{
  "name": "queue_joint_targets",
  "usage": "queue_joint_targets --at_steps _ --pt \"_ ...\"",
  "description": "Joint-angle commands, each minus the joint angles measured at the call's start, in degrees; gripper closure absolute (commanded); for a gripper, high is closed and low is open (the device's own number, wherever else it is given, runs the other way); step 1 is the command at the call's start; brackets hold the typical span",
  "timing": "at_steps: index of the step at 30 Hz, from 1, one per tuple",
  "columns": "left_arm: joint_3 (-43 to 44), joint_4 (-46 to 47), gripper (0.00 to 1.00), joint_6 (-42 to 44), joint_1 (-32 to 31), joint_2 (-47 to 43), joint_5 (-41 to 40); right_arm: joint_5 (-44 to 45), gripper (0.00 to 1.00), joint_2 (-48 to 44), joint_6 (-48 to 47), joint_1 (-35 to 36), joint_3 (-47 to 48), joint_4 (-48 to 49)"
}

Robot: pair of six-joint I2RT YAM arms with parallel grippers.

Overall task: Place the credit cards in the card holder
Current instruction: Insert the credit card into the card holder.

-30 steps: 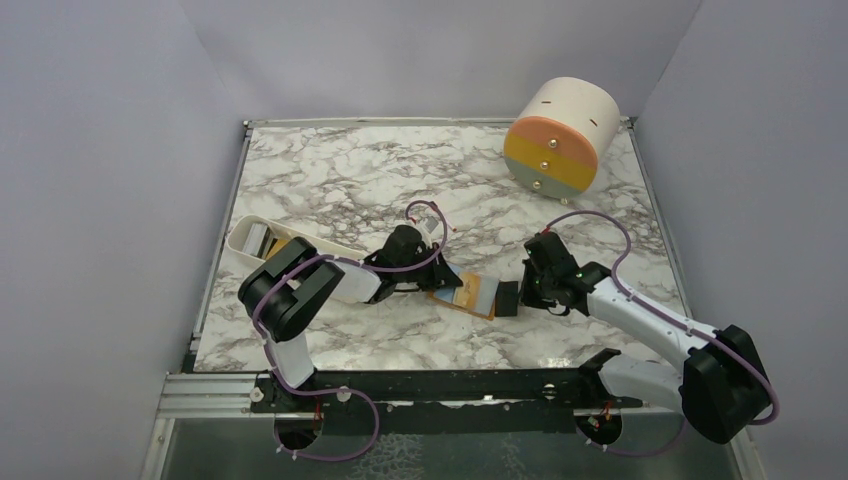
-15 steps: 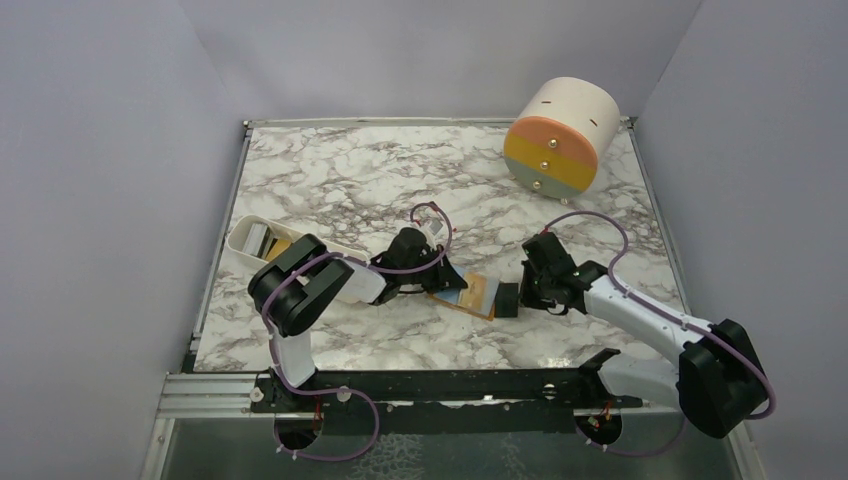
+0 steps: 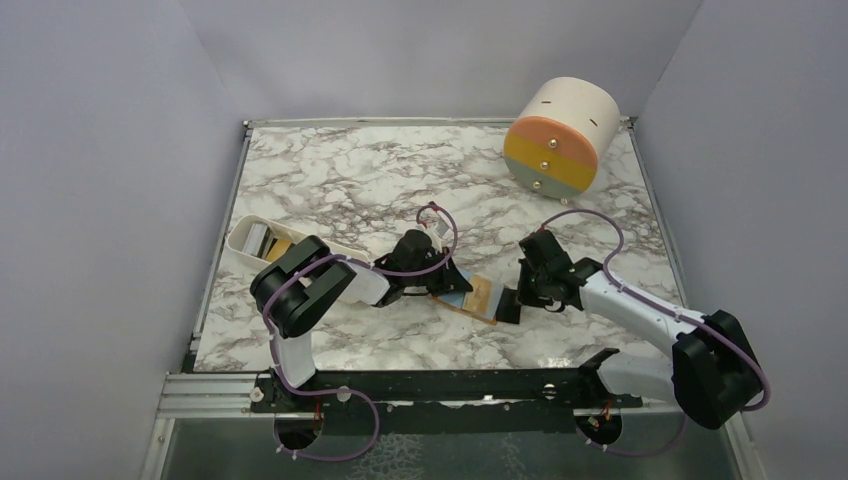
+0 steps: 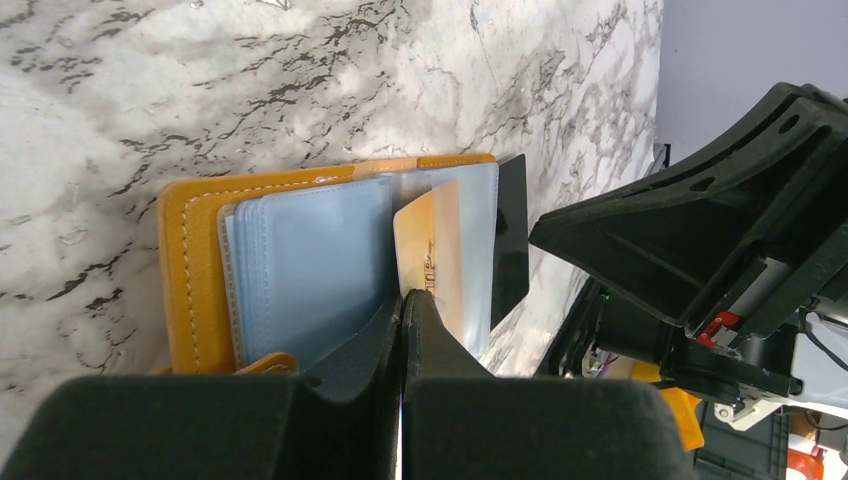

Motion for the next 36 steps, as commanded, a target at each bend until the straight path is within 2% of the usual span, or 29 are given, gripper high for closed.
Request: queue_joint_targets --at_steps 1,6,7,13,16,19,24,29,36 --pt "0.4 -2.2 1.0 1.7 -0.6 1.3 -0.3 1.1 0.99 0.4 -1.0 0.2 2.2 2.4" --pt "0.1 -2.2 0.97 1.7 -0.6 1.3 -1.2 0.8 0.99 0.1 -0.8 0.2 2.5 0.8" --pt "0.0 -2.3 0.97 1.7 -0.6 1.3 -1.3 0.7 0.96 -0.4 -0.4 0.1 2.3 0.5" --pt "-0.1 -3.9 0.98 2.9 -0.6 2.1 -2.7 1.7 0.61 -1.1 2.4 -0.6 0.4 1.2" --pt "0.0 -5.5 1.0 4.1 -0.6 2.1 -3.8 -1.3 0.51 -0.7 2.7 -3.2 -1.4 3.6" --pt "0.1 -6.5 1.0 4.4 -0.6 2.3 -4.1 -6.5 0.46 -2.1 2.4 -7.7 -4.3 6.9" --pt "0.6 -7.6 1.0 5.0 -0.6 2.3 -3.8 -8.4 0.39 -6.8 2.5 -9.3 -7.0 9.3" --pt "0.5 -8.3 1.0 4.7 -0.6 1.9 -3.9 -14.9 0.39 -8.9 5.1 -9.6 -10.8 15.0" --pt "0.4 -8.3 1.0 4.3 -0.6 3.0 -4.5 -15.5 0.4 -14.1 8.8 -9.6 -14.9 17.2"
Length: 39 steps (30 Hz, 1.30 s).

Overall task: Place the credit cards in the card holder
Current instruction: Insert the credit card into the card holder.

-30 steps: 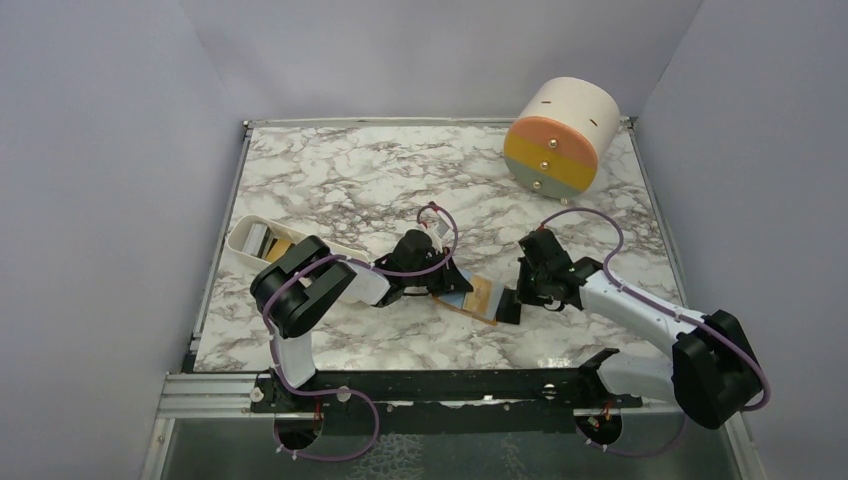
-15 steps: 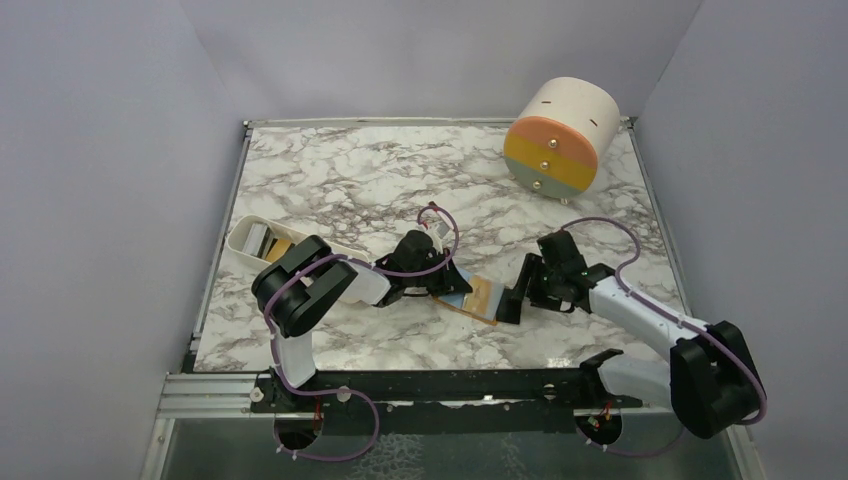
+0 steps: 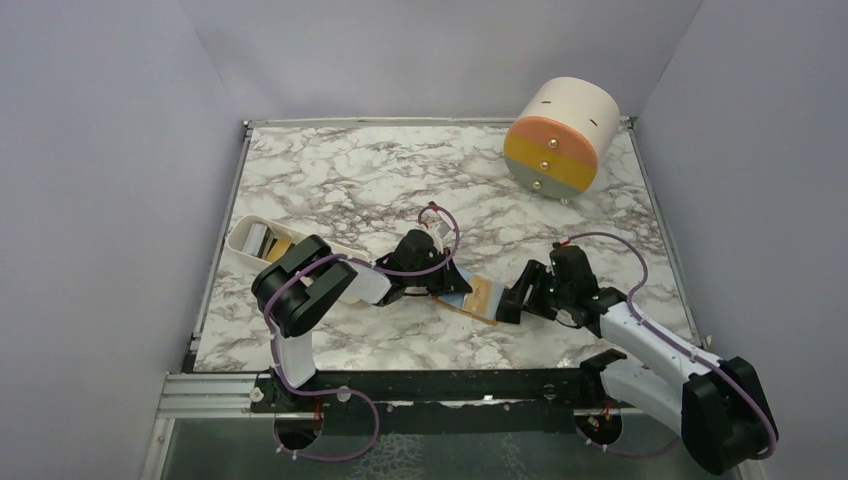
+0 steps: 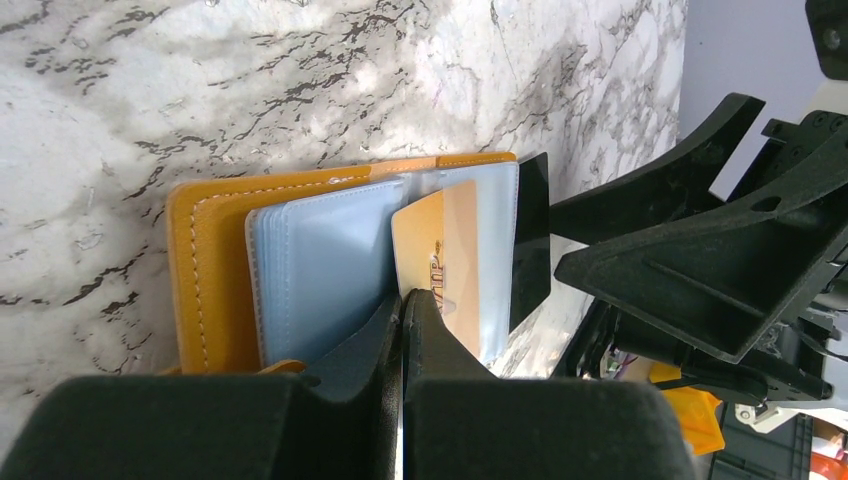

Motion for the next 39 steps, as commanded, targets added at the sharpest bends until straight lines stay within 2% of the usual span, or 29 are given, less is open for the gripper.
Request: queue_joint_targets --at_steps 1,10,18,25,31,36,39 --pt "-0.5 -5.9 1.0 2.3 -0.3 2.8 -3.8 -2.9 0.4 -3.2 3.6 -0.3 -2.9 4.7" --pt "-0.5 -5.9 1.0 1.9 -0.3 3.3 -3.9 -7.3 0.45 -8.9 9.5 -0.3 -8.5 13.6" --pt "-0.3 -5.9 1.0 1.7 -0.4 3.8 -3.6 -6.8 0.69 -12.4 11.1 -0.3 -10.8 16.4" --pt "-0.7 -5.9 1.0 1.4 -0.4 3.7 -3.8 -7.6 0.79 -8.8 10.7 -0.3 -11.7 20.5" --pt "-0.8 -5.9 1.0 1.3 -0.5 3.6 -3.9 -6.9 0.99 -7.9 10.0 -0.3 -12.4 22.1" --pt "-1.1 -5.9 1.0 1.0 -0.6 3.8 -4.1 -6.5 0.99 -9.3 9.7 -0.3 -13.6 22.6" --pt "-1.1 -5.9 1.0 1.0 -0.6 3.6 -4.2 -4.8 0.99 -11.4 8.7 -0.3 -12.9 19.1"
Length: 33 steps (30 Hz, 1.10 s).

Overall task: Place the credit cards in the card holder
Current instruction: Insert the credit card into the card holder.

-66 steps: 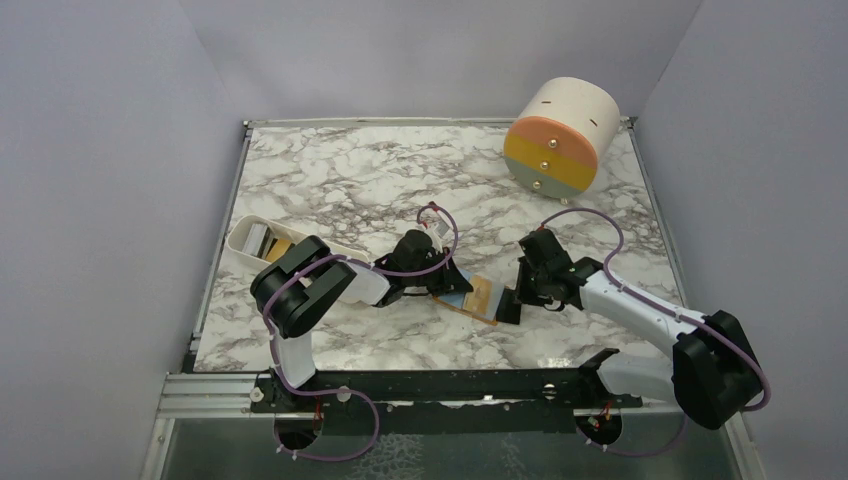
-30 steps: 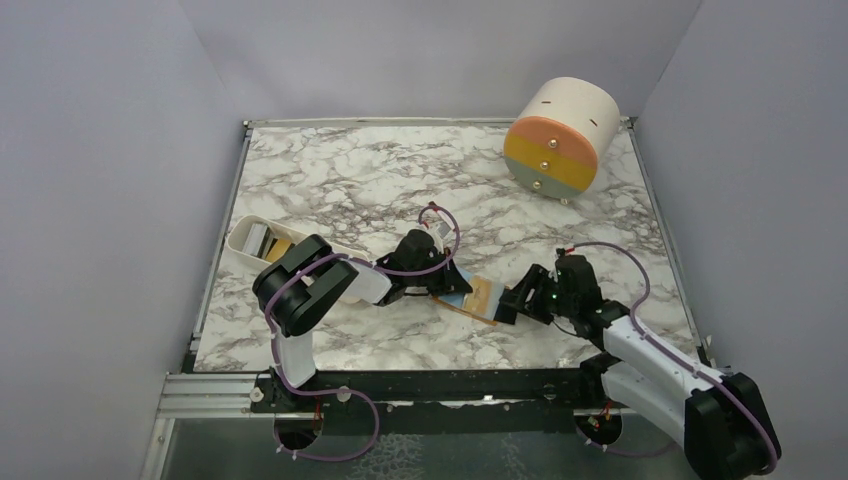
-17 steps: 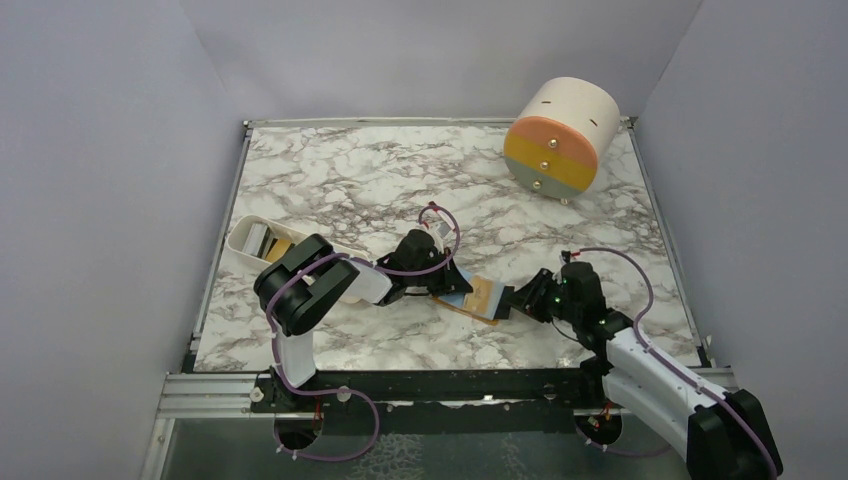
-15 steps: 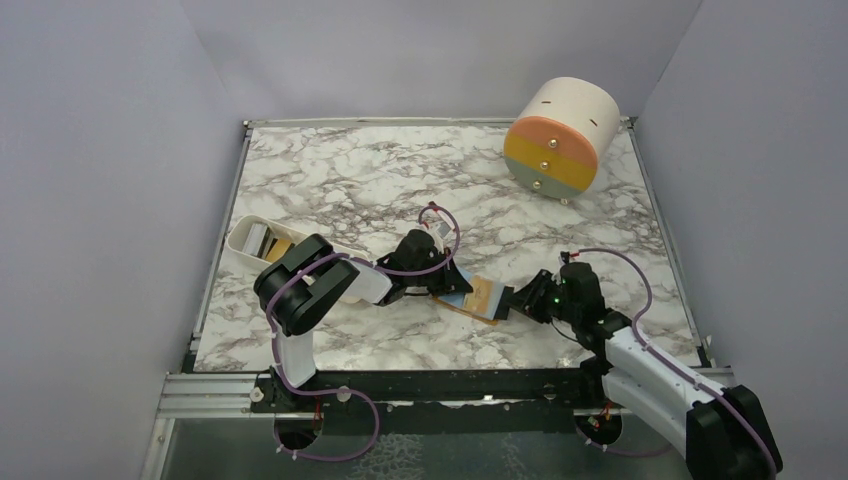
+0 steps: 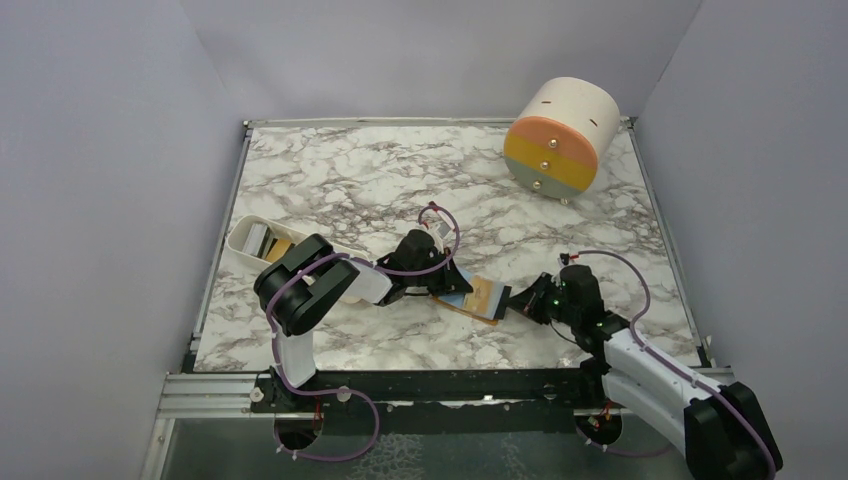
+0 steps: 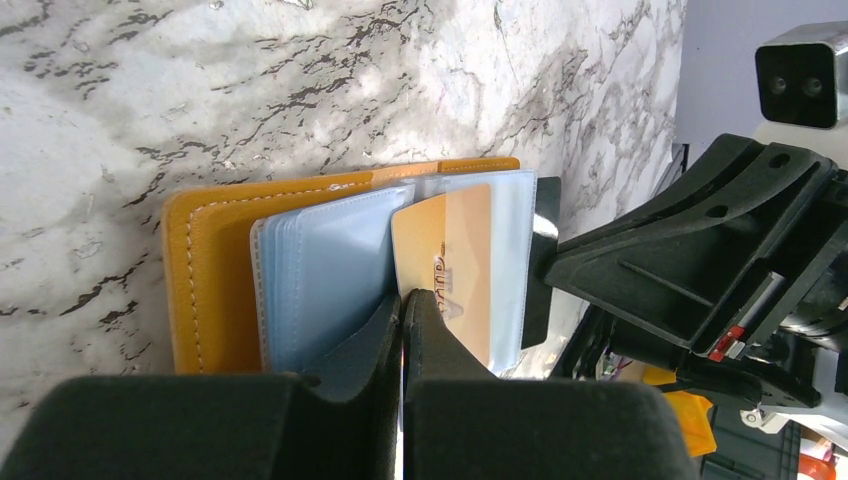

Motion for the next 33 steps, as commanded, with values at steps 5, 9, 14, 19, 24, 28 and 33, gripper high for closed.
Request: queue_joint_targets --at_steps 5,9,14,19,24,28,33 --pt "-1.4 -6.3 0.97 1.2 -0.9 3.0 -4.2 1.9 0.99 -6.3 -2.5 0.0 2.0 -5.2" --pt "-1.5 -6.4 0.97 1.3 -0.9 3.3 -4.3 2.4 0.99 -9.0 -3.8 0.0 3.2 -8.7" --pt "-1.4 -6.3 0.97 1.1 -1.0 3.5 -4.4 4.4 0.99 -10.9 -5.5 0.1 6.9 -15.2" --pt "-0.9 -6.3 0.97 1.1 -0.9 3.4 -3.4 5.6 0.99 -11.5 -7.1 0.1 10.5 -21.5" --pt "-0.5 -6.3 0.94 0.3 -0.9 2.2 -2.7 6.2 0.99 -11.7 -7.1 0.1 12.1 -24.4" --pt "-0.1 -6.2 0.88 0.1 -1.1 0.7 -2.0 6.1 0.99 -11.6 -7.6 0.1 12.7 -24.0" --pt "0.2 -6.4 0.74 -0.1 -1.2 -2.5 -1.1 4.7 0.99 -10.4 -7.0 0.0 11.7 -22.2"
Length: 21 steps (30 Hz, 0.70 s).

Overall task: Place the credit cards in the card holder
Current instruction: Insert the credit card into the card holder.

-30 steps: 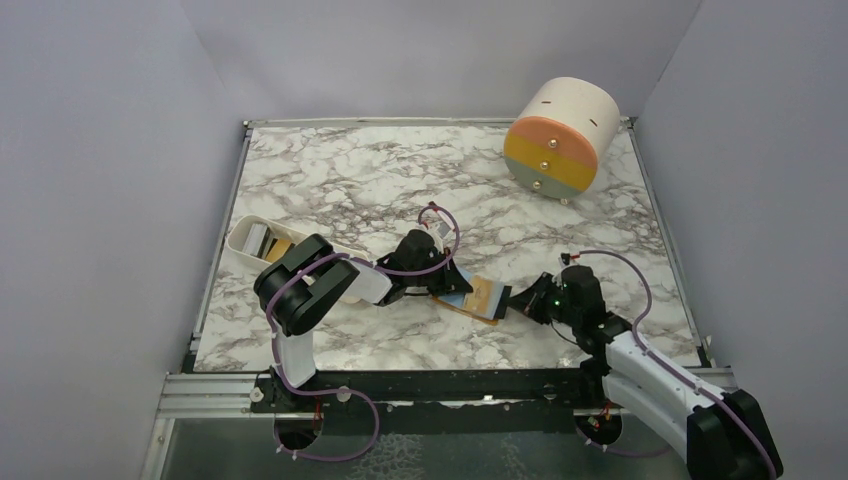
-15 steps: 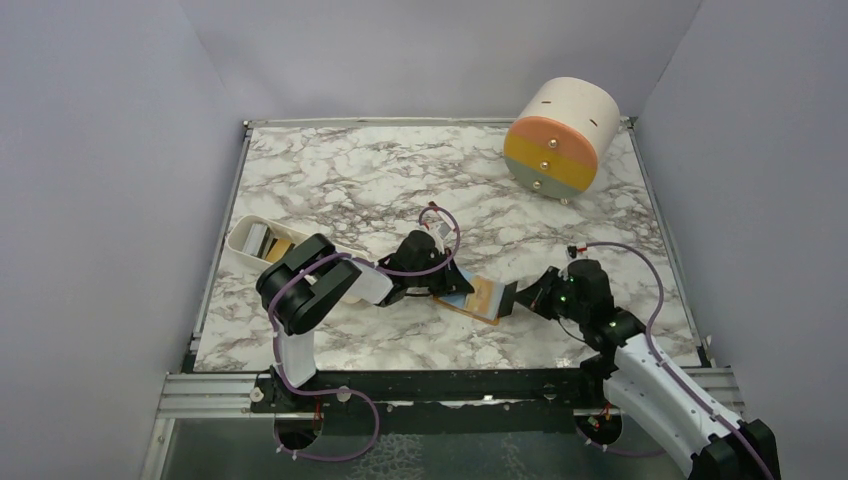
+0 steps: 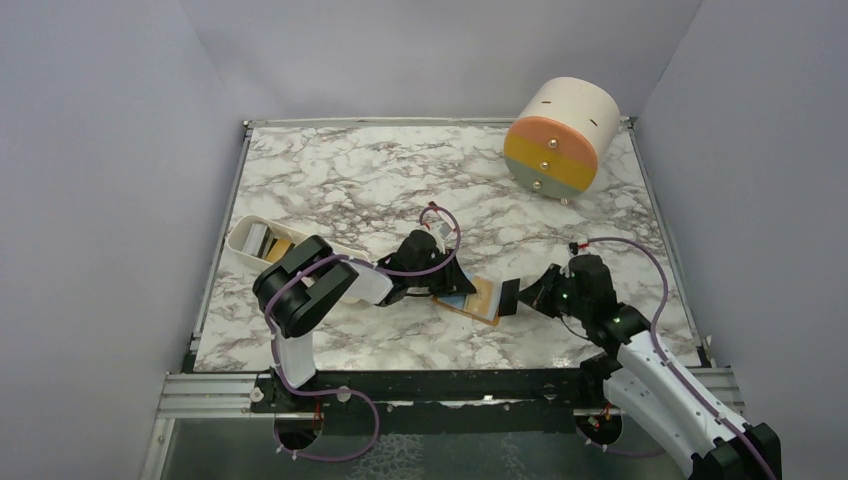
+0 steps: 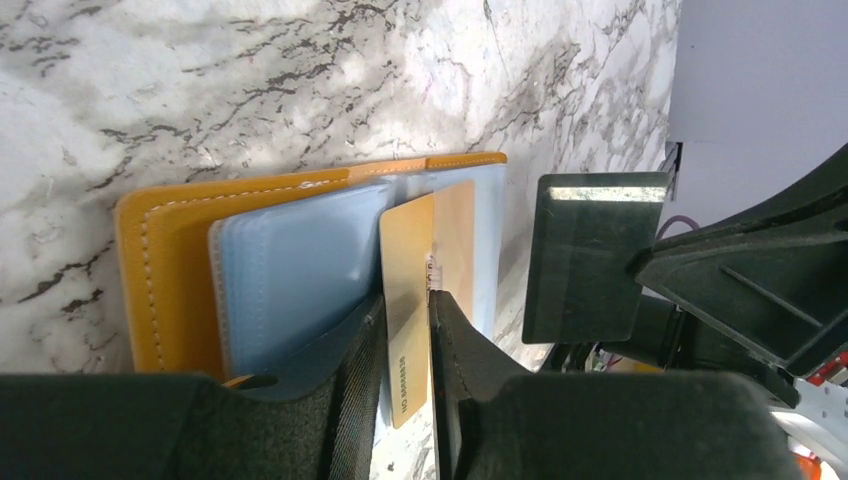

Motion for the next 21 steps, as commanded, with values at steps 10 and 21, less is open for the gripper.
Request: queue_joint_targets --at_steps 10,21 --pt "0.8 -6.1 0.67 3.1 -1.0 -3.0 -0.9 1.5 0.99 3.9 -0.4 0.0 -0.5 2.3" --pt "4.8 -6.2 0.69 9.2 -3.5 -1.6 0.0 1.5 0.99 8.1 -1.3 0.0 -2.0 7.4"
